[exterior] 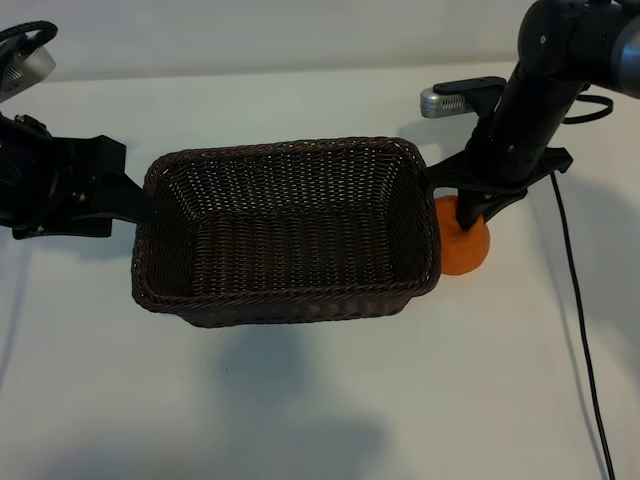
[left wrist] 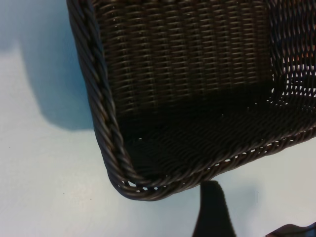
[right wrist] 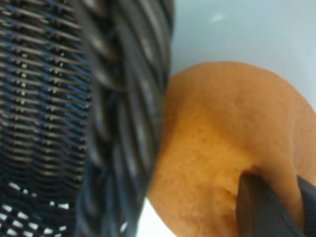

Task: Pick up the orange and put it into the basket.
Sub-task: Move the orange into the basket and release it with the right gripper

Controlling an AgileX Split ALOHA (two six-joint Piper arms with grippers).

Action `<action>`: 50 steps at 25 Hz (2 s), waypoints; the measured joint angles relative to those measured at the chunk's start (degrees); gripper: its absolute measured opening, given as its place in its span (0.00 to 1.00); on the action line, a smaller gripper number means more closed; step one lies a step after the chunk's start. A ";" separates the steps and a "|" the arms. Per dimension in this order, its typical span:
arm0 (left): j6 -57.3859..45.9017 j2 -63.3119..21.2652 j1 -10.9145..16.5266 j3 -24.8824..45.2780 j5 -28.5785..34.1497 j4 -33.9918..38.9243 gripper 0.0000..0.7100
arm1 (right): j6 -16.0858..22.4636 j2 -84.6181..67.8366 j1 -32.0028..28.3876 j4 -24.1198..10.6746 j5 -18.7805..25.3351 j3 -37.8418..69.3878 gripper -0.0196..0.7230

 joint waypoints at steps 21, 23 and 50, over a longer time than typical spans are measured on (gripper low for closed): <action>0.00 0.00 0.00 0.00 -0.19 -0.05 0.74 | 2.39 -5.80 0.00 -7.15 9.37 -6.60 0.17; 0.11 0.00 0.00 0.00 -0.19 -0.05 0.74 | 2.39 -7.74 0.00 -7.22 10.07 -6.60 0.17; 1.46 0.00 0.00 0.00 -0.34 -0.05 0.74 | 2.39 -19.44 1.44 -0.62 11.27 -6.60 0.17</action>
